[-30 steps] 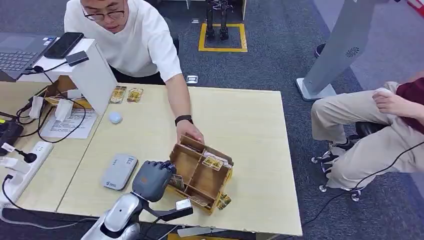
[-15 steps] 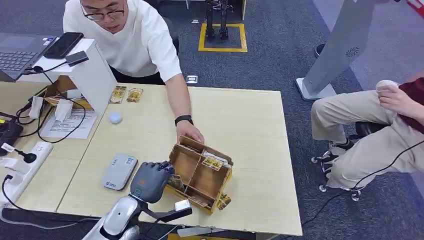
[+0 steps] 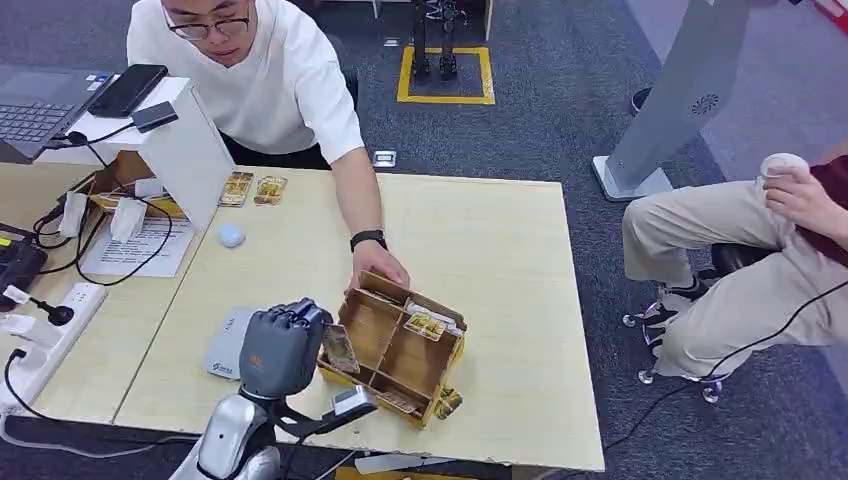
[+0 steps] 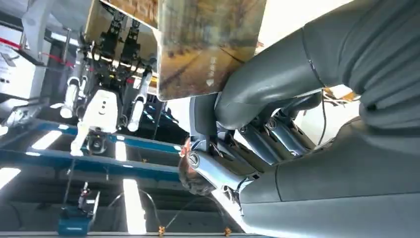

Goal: Pass the card to the sensor for recognition and then transmit it.

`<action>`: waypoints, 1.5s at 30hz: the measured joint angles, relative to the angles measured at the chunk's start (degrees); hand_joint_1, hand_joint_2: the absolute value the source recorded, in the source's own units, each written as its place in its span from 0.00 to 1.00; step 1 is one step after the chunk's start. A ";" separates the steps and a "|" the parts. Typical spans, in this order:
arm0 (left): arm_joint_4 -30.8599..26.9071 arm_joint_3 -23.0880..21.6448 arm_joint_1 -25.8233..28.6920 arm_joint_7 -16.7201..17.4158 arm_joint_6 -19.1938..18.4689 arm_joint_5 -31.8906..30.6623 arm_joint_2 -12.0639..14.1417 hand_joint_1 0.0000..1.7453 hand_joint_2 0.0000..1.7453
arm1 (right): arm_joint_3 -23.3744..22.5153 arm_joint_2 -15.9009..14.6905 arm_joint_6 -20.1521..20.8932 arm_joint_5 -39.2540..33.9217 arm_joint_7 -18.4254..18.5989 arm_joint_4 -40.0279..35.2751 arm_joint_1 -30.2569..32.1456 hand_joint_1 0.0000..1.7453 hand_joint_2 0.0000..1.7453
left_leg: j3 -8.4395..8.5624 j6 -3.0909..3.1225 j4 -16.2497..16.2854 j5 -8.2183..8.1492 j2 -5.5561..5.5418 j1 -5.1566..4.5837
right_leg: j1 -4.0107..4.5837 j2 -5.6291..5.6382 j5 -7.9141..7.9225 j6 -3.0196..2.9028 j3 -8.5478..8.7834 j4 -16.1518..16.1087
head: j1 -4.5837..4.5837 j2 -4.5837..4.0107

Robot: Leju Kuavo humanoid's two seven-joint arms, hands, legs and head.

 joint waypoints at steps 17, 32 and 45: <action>-5.09 8.02 2.67 -11.73 0.00 6.40 -5.88 1.00 1.00 | 0.00 0.02 0.00 0.26 0.04 0.00 0.04 0.00 1.00 | 0.00 0.01 0.00 0.00 0.00 0.00 | -0.01 0.00 0.00 0.01 0.00 -0.01 | 0.00 -0.02; -5.16 16.81 1.18 -18.32 0.02 16.44 -14.08 1.00 1.00 | -0.02 0.02 0.00 0.98 0.42 0.00 0.04 0.00 1.00 | 0.00 0.01 0.01 0.00 0.00 0.00 | -0.01 0.00 0.01 0.02 -0.01 -0.01 | 0.00 -0.02; 0.68 21.47 -4.40 -14.73 0.04 24.02 -17.90 1.00 1.00 | -0.17 0.02 0.00 1.95 1.66 0.00 -0.06 0.00 1.00 | 0.00 0.01 0.02 0.00 0.00 0.00 | -0.01 0.01 0.03 0.03 -0.01 -0.01 | 0.00 -0.02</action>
